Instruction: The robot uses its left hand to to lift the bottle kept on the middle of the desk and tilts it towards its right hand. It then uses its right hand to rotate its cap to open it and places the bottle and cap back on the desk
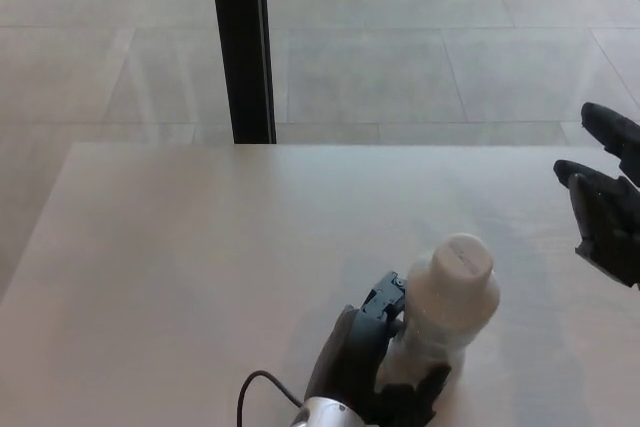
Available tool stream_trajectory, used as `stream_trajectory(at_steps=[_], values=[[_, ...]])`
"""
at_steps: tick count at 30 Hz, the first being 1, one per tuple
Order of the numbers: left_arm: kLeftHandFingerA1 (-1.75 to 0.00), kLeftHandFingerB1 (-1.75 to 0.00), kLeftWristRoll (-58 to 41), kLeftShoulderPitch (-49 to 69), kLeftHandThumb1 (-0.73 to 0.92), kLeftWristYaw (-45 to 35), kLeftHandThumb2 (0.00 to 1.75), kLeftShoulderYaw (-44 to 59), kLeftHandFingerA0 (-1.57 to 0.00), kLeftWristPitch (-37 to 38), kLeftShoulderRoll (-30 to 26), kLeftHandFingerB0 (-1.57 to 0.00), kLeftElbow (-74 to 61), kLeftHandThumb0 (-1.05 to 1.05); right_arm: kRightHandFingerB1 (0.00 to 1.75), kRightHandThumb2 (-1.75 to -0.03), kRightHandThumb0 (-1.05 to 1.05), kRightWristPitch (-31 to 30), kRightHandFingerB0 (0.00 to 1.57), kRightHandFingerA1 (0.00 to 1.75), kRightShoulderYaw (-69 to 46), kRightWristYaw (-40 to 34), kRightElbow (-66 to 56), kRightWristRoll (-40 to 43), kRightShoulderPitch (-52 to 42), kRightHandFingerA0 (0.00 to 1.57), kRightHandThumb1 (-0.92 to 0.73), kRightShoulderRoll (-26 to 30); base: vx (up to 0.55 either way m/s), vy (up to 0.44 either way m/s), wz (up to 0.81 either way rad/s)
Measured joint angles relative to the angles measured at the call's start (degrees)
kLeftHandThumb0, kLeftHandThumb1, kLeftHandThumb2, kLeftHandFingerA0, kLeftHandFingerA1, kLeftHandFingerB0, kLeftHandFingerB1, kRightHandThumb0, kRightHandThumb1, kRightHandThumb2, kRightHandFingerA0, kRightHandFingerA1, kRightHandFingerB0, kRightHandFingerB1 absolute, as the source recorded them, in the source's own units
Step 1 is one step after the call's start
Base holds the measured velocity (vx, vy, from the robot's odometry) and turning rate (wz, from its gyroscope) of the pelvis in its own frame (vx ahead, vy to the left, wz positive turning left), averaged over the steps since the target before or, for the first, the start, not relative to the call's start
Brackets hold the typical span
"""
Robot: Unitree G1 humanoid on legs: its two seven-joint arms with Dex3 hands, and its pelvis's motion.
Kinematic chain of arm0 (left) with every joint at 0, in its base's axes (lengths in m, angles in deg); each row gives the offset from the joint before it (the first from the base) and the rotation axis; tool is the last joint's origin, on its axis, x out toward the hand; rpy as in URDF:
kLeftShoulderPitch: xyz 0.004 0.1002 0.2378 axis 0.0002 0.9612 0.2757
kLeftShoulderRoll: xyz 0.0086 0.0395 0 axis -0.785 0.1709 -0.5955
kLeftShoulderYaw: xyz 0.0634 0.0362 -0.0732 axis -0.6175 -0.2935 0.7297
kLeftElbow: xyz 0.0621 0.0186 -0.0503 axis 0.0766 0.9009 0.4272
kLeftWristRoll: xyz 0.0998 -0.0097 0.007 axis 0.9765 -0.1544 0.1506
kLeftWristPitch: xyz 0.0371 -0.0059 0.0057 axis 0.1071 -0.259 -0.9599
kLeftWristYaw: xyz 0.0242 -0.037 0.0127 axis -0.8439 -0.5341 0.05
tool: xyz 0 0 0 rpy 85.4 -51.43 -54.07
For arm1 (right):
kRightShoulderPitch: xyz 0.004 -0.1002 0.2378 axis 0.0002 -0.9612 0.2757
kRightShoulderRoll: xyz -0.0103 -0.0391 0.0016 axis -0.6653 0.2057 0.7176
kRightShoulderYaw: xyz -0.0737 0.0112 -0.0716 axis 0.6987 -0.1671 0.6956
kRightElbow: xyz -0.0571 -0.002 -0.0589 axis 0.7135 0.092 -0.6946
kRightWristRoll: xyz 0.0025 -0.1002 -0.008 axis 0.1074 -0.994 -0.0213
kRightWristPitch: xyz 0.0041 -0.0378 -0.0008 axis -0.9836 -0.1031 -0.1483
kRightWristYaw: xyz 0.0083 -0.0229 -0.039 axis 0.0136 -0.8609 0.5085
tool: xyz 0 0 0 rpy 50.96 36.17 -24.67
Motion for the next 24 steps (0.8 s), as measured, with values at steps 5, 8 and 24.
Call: stream_trajectory(at_steps=[5,8,24], values=[[-1.75,-1.75,-0.14,-0.19,0.92,3.16,1.35,-0.35,-0.98,2.82,0.03,-0.7,2.01,0.26,0.32,-0.63,-0.62,0.01,0.38,0.63,-0.26,-0.67,0.03,-0.35,0.0,0.47,-0.75,-0.59,0.0,0.0,0.0],[-1.75,-1.75,-0.28,-0.23,0.92,4.9,1.35,-0.43,-0.93,4.44,0.04,-0.68,3.09,0.26,0.49,-0.95,-0.57,0.02,0.32,0.71,-0.52,-1.32,0.02,-0.54,0.0,0.49,-0.59,-0.93,0.0,0.0,0.0],[-1.13,-1.03,-3.29,1.0,0.86,7.3,1.37,2.98,-0.91,1.74,-0.12,-0.76,-1.43,0.06,0.4,-0.59,-0.41,0.11,0.5,0.91,-1.47,0.03,-5.25,0.04,-7.22,0.89,-0.62,0.45,0.0,0.0,0.0]])
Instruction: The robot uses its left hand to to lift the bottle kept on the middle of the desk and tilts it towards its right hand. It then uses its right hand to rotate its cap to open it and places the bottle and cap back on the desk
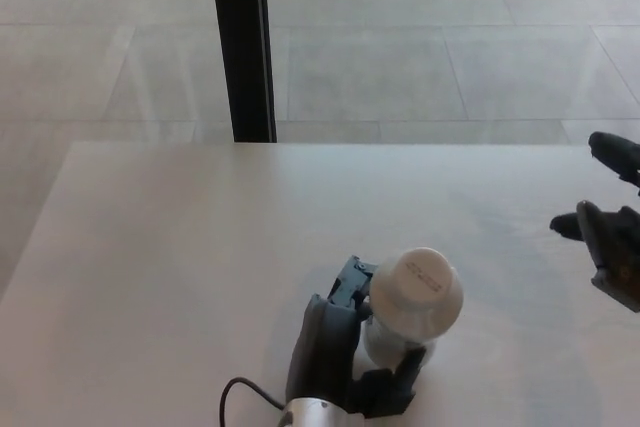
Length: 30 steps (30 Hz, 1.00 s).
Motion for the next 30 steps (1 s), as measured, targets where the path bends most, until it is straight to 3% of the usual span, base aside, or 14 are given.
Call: stream_trajectory(at_steps=[2,3,8,9,11,12,17,18,20,23,24,25,26,30], values=[[-1.13,-1.03,-0.53,0.12,0.86,-0.92,1.37,1.32,-0.91,-1.6,-0.2,-0.76,-1.95,0.06,0.4,-0.59,-0.41,0.51,0.5,0.91,0.68,1.37,-1.18,-0.1,-2.17,0.89,-0.62,1.63,0.0,0.0,0.0],[-1.75,-1.69,-0.67,0.1,0.92,-1.29,1.07,1.87,-0.86,-2.3,-0.2,-0.49,-2.72,0.1,0.39,-0.59,-0.43,0.79,0.49,0.9,0.97,1.98,-1.65,-0.1,-3.02,0.88,-0.62,2.26,0.0,0.0,0.0],[-1.75,-1.62,-1.23,-0.06,0.92,-3.01,1.09,4.4,-0.85,-5.9,-0.64,-0.55,-5.99,0.1,0.37,-0.58,-0.46,2.15,0.48,0.79,2.57,4.12,-3.46,-1.24,-6.09,0.89,-0.58,6.05,0.0,0.0,0.0],[-1.15,-1.05,-1.27,-0.1,0.82,-3.18,1.36,4.57,-0.96,-6.25,-0.82,-0.82,-6.28,0.09,0.36,-0.58,-0.47,2.28,0.49,0.8,2.75,4.27,-3.6,-1.35,-6.32,0.89,-0.59,6.37,0.0,0.0,0.0],[-1.16,-1.05,-1.35,-0.35,0.82,-4.22,1.36,5.29,-0.97,-7.94,-2.41,-0.83,-7.54,0.1,0.36,-0.58,-0.49,2.82,0.5,0.81,3.72,4.92,-4.15,-2.02,-7.19,0.9,-0.59,7.87,0.0,0.0,0.0],[-1.75,-1.36,-1.34,-0.43,0.86,-4.66,1.19,5.58,-1.05,-8.68,-3.21,-0.73,-8.12,0.19,0.36,-0.58,-0.51,3.03,0.5,0.82,4.17,5.1,-4.43,-2.39,-7.49,0.89,-0.59,8.4,0.0,0.0,0.0],[-1.73,-1.32,-1.18,-1.72,0.66,-7.08,1.31,5.67,-1.07,-12.46,-7.74,-0.73,-9.81,0.14,0.36,-0.59,-0.5,3.78,0.49,0.9,7.39,5.73,-6.52,-4.57,-7.78,0.87,-0.61,10.22,0.0,0.0,0.0],[-1.68,-1.3,-1.03,-2.36,0.6,-7.79,1.32,5.21,-1.08,-13.44,-9.18,-0.8,-10.05,0.17,0.51,-0.86,-0.57,3.97,0.42,0.92,8.31,5.82,-6.91,-5.14,-7.57,0.88,-0.49,10.35,0.0,0.0,0.0],[-1.68,-1.3,-0.64,-3.55,0.6,-9.07,1.32,4.19,-1.08,-15.03,-11.61,-0.8,-10.31,0.17,0.51,-0.86,-0.57,4.22,0.42,0.92,9.76,5.89,-7.64,-6.17,-7.03,0.88,-0.49,10.41,0.0,0.0,0.0],[-1.72,-1.19,-0.13,-5.61,0.58,-11.16,1.1,2.33,-0.75,-17.4,-14.92,-0.57,-10.62,0.14,0.39,-0.6,-0.61,4.52,0.45,0.96,11.73,5.9,-8.42,-7.66,-5.8,0.87,-0.63,10.41,0.0,0.0,0.0],[-1.53,-1.05,-0.05,-6.2,0.57,-11.74,1.09,1.72,-1.01,-18.11,-15.74,-0.6,-10.71,0.13,0.4,-0.6,-0.61,4.53,0.45,0.97,12.33,5.89,-8.55,-8.19,-5.21,0.87,-0.63,10.41,0.0,0.0,0.0],[-1.51,-1.06,0.0,-6.76,0.54,-12.33,1.12,1.07,-1.02,-18.84,-16.44,-0.64,-10.82,0.15,0.53,-0.89,-0.62,4.53,0.39,0.95,12.9,5.87,-8.69,-8.68,-4.54,0.88,-0.49,10.4,0.0,0.0,0.0],[-1.51,-1.07,0.07,-7.43,0.55,-13.04,1.11,0.24,-1.0,-19.68,-17.32,-0.64,-11.0,0.15,0.4,-0.6,-0.59,4.53,0.46,0.94,13.62,5.81,-8.9,-9.4,-3.66,0.88,-0.62,10.37,0.0,0.0,0.0],[-1.71,-1.27,0.34,-9.64,0.55,-15.09,1.16,-2.16,-0.78,-22.08,-19.42,-0.61,-11.69,0.15,0.39,-0.59,-0.6,4.52,0.48,0.97,15.93,5.46,-9.25,-11.88,-0.57,0.89,-0.61,10.21,0.0,0.0,0.0]])
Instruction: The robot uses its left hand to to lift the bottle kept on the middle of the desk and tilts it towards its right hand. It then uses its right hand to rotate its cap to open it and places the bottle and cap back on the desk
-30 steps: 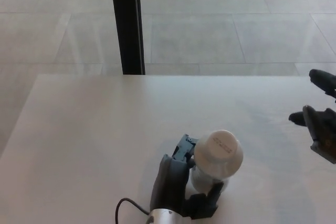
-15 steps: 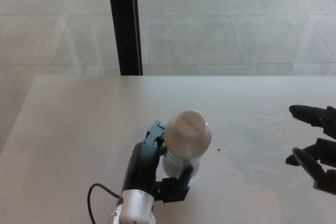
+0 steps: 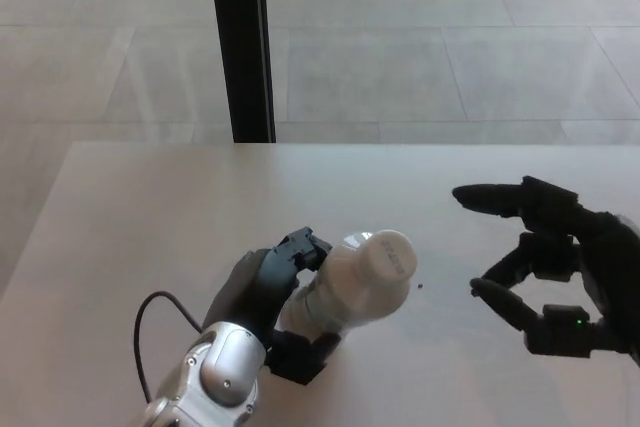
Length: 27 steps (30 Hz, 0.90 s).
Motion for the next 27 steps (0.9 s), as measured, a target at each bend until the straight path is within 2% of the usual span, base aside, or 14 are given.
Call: stream_trajectory(at_steps=[4,7,11,12,13,15,16,17,18,21,22,23,24,27], values=[[-1.64,-1.02,0.44,-2.11,0.63,-2.19,1.05,-2.53,-0.77,-2.84,-1.69,-0.58,-1.13,0.15,0.43,-0.59,-0.65,-0.01,0.47,1.08,2.76,-0.81,-0.01,-3.35,3.46,0.89,-0.62,-0.29,0.0,0.0,0.0],[-1.67,-1.26,0.57,-3.27,0.61,-3.37,1.09,-3.76,-0.82,-4.65,-2.3,-0.64,-1.73,0.17,0.42,-0.59,-0.62,-0.01,0.47,1.18,4.47,-1.5,0.27,-5.71,5.11,0.91,-0.56,-0.41,0.0,0.0,0.0],[-1.69,-1.25,0.89,-4.41,0.57,-4.83,1.17,-5.1,-0.78,-6.56,-3.1,-0.62,-2.64,0.16,0.43,-0.57,-0.62,-0.08,0.48,1.22,6.81,-2.33,0.92,-8.84,5.98,0.93,-0.55,-0.42,0.0,0.0,0.0],[-1.69,-1.24,0.98,-4.68,0.6,-5.26,1.12,-5.45,-0.75,-7.18,-3.22,-0.58,-2.94,0.15,0.54,-0.84,-0.64,-0.14,0.43,1.14,7.51,-2.53,1.13,-9.89,6.02,0.98,-0.43,-0.4,0.0,0.0,0.0],[-1.51,-1.12,1.03,-4.88,0.55,-5.56,1.16,-5.64,-1.03,-7.65,-3.25,-0.72,-3.11,0.17,0.44,-0.58,-0.65,-0.22,0.45,1.21,8.11,-2.64,1.28,-10.67,6.02,0.92,-0.56,-0.37,0.0,0.0,0.0],[-1.51,-1.12,1.11,-5.3,0.55,-6.05,1.16,-5.88,-1.03,-8.34,-3.25,-0.72,-3.23,0.17,0.44,-0.58,-0.65,-0.38,0.45,1.21,9.1,-2.75,1.5,-12.15,6.01,0.92,-0.56,-0.2,0.0,0.0,0.0],[-1.71,-1.29,1.22,-5.48,0.58,-6.31,1.16,-6.0,-0.83,-8.68,-3.26,-0.68,-3.26,0.17,0.45,-0.58,-0.65,-0.46,0.42,1.21,9.72,-2.81,1.6,-13.04,6.01,0.92,-0.55,-0.01,0.0,0.0,0.0],[-1.53,-1.17,1.34,-5.59,0.55,-6.52,1.17,-6.05,-1.08,-8.95,-3.25,-0.77,-3.33,0.17,0.43,-0.57,-0.69,-0.57,0.36,1.34,10.21,-2.84,1.69,-13.84,6.01,0.88,-0.54,0.13,0.0,0.0,0.0],[-1.52,-1.13,1.49,-5.71,0.59,-6.74,1.11,-6.1,-1.07,-9.2,-3.24,-0.73,-3.36,0.16,0.51,-0.82,-0.73,-0.81,0.29,1.27,10.81,-2.83,1.68,-14.87,6.01,0.91,-0.42,0.44,0.0,0.0,0.0],[-1.51,-1.1,1.69,-6.03,0.6,-7.17,1.1,-6.22,-1.05,-9.73,-3.13,-0.69,-3.36,0.17,0.49,-0.79,-0.74,-1.71,0.27,1.31,12.38,-2.55,1.66,-17.31,6.01,0.9,-0.41,1.9,0.0,0.0,0.0],[-1.69,-1.26,1.73,-6.13,0.58,-7.26,1.18,-6.25,-0.8,-9.89,-3.11,-0.63,-3.36,0.17,0.49,-0.79,-0.77,-2.01,0.26,1.33,12.76,-2.43,1.64,-18.02,6.01,0.9,-0.39,2.39,0.0,0.0,0.0],[-1.69,-1.26,1.75,-6.2,0.58,-7.39,1.18,-6.25,-0.8,-10.05,-3.1,-0.63,-3.36,0.17,0.49,-0.79,-0.77,-2.4,0.26,1.33,13.21,-2.26,1.61,-18.92,6.01,0.9,-0.39,2.98,0.0,0.0,0.0],[-1.73,-1.29,1.76,-6.25,0.56,-7.5,1.23,-6.24,-0.79,-10.22,-3.09,-0.62,-3.39,0.17,0.41,-0.55,-0.72,-2.76,0.31,1.48,13.61,-2.02,1.54,-19.7,6.01,0.85,-0.47,3.64,0.0,0.0,0.0],[-1.7,-1.15,1.79,-6.27,0.58,-7.7,1.17,-6.21,-0.8,-10.72,-3.06,-0.62,-3.62,0.16,0.41,-0.58,-0.72,-4.04,0.27,1.5,14.92,-0.93,1.15,-22.38,6.01,0.83,-0.46,5.83,0.0,0.0,0.0]])
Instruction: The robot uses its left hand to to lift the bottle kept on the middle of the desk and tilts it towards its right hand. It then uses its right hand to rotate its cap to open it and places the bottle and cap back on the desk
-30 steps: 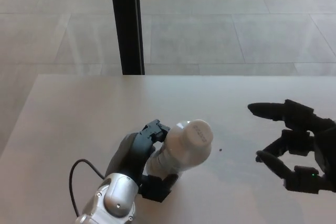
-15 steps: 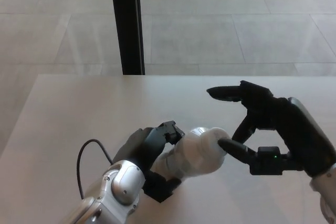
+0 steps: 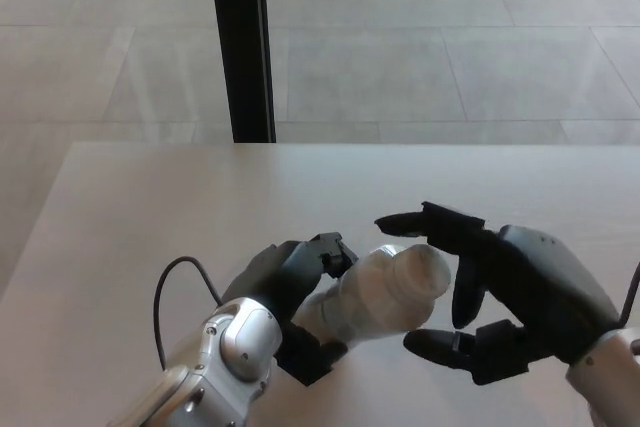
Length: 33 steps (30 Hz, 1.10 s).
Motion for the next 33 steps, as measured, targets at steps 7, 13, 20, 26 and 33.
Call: stream_trajectory(at_steps=[7,13,20,26,33], values=[[-1.52,-1.09,0.67,0.18,0.64,-0.78,1.09,-0.04,-1.11,-1.42,-0.02,-0.73,-0.72,0.16,0.44,-0.65,-0.74,-2.95,0.31,1.3,1.33,3.15,-2.01,-5.76,0.01,0.94,-0.38,4.52,0.0,0.0,0.0],[-1.49,-1.01,2.33,1.25,0.66,-1.45,1.03,-0.08,-1.07,-2.64,0.0,-0.68,-2.04,0.16,0.42,-0.58,-0.61,-4.63,0.39,1.3,0.85,4.94,-2.58,-9.4,-0.25,0.96,-0.53,5.47,0.0,0.0,0.0],[-1.62,-0.85,3.88,1.82,0.71,-1.78,0.94,0.15,-0.8,-3.24,0.51,-0.59,-2.29,0.15,0.45,-0.59,-0.63,-3.65,0.39,1.28,-1.39,4.44,-2.6,-9.95,-1.03,0.92,-0.58,3.62,0.0,0.0,0.0],[-1.58,-1.1,5.16,1.85,0.7,-2.28,0.95,-0.16,-0.82,-3.59,0.74,-0.64,-2.05,0.15,0.54,-0.86,-0.66,-1.66,0.33,1.16,-2.3,3.35,-2.69,-9.92,-1.78,0.99,-0.45,1.04,0.0,0.0,0.0],[-1.51,-0.91,6.65,2.05,0.74,-2.97,0.91,-0.3,-0.81,-3.82,1.08,-0.6,-1.84,0.15,0.44,-0.59,-0.64,0.14,0.37,1.28,-2.89,2.53,-3.38,-10.04,-2.48,0.95,-0.57,-0.62,0.0,0.0,0.0]])
